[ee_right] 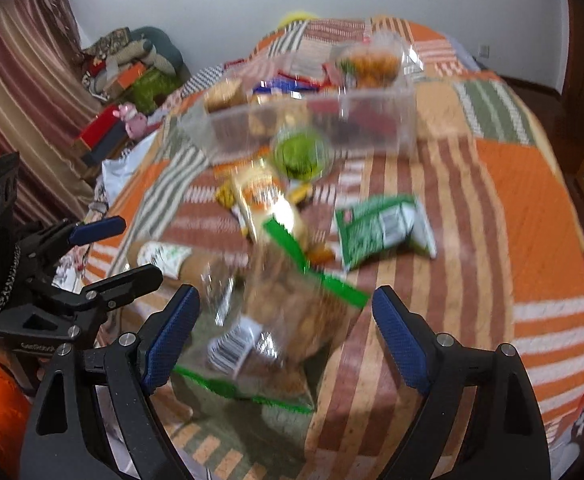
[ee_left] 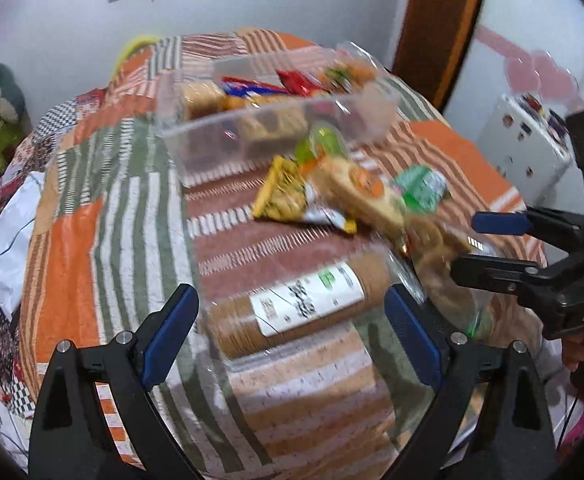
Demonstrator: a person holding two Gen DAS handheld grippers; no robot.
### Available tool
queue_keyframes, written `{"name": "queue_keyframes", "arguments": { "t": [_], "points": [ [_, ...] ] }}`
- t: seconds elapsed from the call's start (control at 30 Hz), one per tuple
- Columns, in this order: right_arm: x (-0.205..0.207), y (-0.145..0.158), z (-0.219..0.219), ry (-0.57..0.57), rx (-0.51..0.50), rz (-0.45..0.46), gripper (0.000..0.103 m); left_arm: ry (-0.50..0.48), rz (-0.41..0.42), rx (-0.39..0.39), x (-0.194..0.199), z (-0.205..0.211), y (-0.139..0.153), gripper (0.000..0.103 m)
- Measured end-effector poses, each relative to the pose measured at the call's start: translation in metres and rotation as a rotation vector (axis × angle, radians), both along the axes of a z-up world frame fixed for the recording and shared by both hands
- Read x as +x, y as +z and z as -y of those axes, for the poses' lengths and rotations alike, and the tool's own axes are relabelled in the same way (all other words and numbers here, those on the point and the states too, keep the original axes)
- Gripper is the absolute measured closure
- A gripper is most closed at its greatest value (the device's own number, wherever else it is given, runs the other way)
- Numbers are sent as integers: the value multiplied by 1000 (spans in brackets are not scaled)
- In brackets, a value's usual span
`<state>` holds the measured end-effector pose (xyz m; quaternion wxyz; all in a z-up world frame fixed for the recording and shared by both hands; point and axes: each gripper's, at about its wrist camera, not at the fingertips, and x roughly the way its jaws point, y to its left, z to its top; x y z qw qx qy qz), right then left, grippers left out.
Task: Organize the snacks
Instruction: 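Grasp the cracker roll with left gripper while right grasps cookie bag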
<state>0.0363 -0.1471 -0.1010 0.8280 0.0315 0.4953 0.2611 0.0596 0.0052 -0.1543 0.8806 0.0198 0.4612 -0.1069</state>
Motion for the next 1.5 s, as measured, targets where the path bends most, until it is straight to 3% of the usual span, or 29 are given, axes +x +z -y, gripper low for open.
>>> {"name": "queue_keyframes", "arguments": {
  "t": [0.17, 0.33, 0.5, 0.57, 0.7, 1.03, 1.27, 1.5],
  "points": [
    [-3, -4, 5, 0, 1, -11, 17, -8, 2, 91, 8, 10, -14, 7],
    [-6, 0, 18, -13, -25, 16, 17, 3, -2, 28, 25, 13, -15, 4],
    [-7, -5, 28, -9, -1, -16, 26, 5, -62, -40, 44, 13, -28, 4],
    [-7, -6, 28, -6, 27, -33, 32, 17, -59, -34, 44, 11, -31, 4],
    [-10, -7, 23, 20, 62, -53, 49, 26, -38, -23, 37, 8, -30, 20],
    [-14, -5, -1, 52, 23, -16, 61, 69, -20, -38, 18, -15, -21, 67],
    [-10, 11, 12, 23, 35, 37, 62, 74, 13, -31, 13, -13, -11, 70],
    [1, 32, 24, -19, 61, 96, 62, 87, 89, -52, 17, -15, 17, 70]
  ]
}}
